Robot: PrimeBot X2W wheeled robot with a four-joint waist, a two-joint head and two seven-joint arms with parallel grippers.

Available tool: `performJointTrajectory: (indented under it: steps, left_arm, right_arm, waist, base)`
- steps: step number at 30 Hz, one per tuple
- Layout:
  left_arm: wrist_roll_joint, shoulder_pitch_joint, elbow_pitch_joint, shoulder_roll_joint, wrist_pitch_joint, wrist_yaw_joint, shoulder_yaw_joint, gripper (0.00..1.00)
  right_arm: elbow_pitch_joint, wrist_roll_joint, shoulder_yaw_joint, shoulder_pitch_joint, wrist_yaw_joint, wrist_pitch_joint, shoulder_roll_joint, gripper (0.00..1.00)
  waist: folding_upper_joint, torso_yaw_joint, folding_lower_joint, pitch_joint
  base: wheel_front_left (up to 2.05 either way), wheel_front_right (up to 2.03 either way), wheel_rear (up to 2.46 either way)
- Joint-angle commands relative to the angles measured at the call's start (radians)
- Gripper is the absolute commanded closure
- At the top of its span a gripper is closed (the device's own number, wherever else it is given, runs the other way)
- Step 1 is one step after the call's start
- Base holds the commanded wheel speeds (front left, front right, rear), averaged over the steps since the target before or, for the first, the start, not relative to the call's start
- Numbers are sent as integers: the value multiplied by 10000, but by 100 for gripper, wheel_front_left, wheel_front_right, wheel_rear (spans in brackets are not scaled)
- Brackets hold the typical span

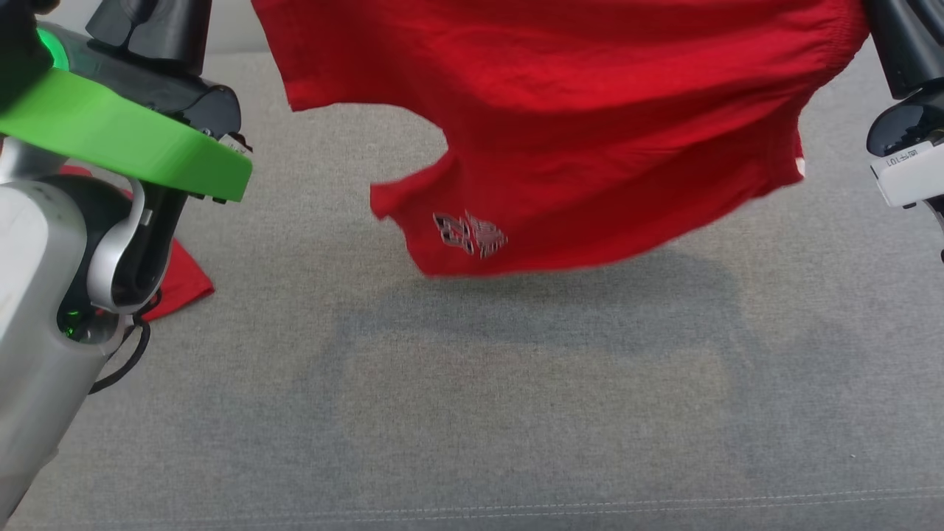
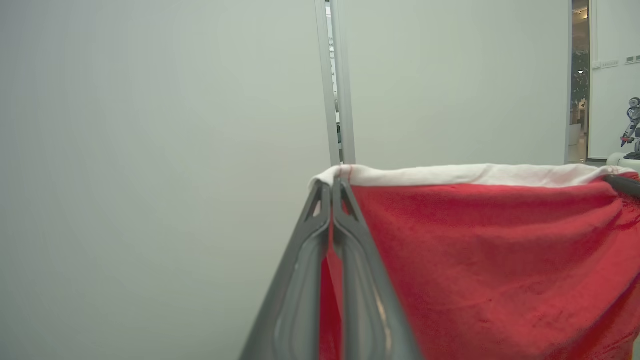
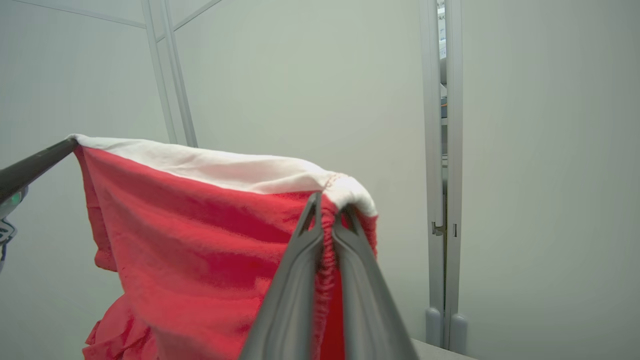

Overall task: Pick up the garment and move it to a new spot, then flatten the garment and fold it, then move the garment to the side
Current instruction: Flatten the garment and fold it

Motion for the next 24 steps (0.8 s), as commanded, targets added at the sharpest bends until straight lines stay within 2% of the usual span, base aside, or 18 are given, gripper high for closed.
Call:
performJointTrajectory:
  steps: [1,9,13,18,24]
  left_arm:
    - [99,-155,-85,70,2,89,17,100]
    - [18,0,-863,298,601,511,4,100]
    - [-123,75,-950,218,743,610,-16,100]
    - [-429,-422,-290,-149,830,348,-44,100]
    - [-731,-1758,1786,-919,1007,-288,-96,100]
  right_arm:
    - [-75,62,-60,-46,-5,7,31,100]
    - [-231,170,-558,503,-7,558,201,100]
    - [-32,-151,-814,523,-7,742,491,100]
    - [867,-753,-929,-243,-7,798,1268,100]
    - [2916,-1652,-436,-2313,-5,520,2043,100]
  waist:
    - [0,-122,0,-267]
    - [0,-248,0,-501]
    - [0,-294,0,-316]
    - [0,-384,0,67]
    - [0,-441,0,754]
  base:
    - [0,0,0]
    - [0,0,0]
    - [0,0,0]
    - [0,0,0]
    - [0,0,0]
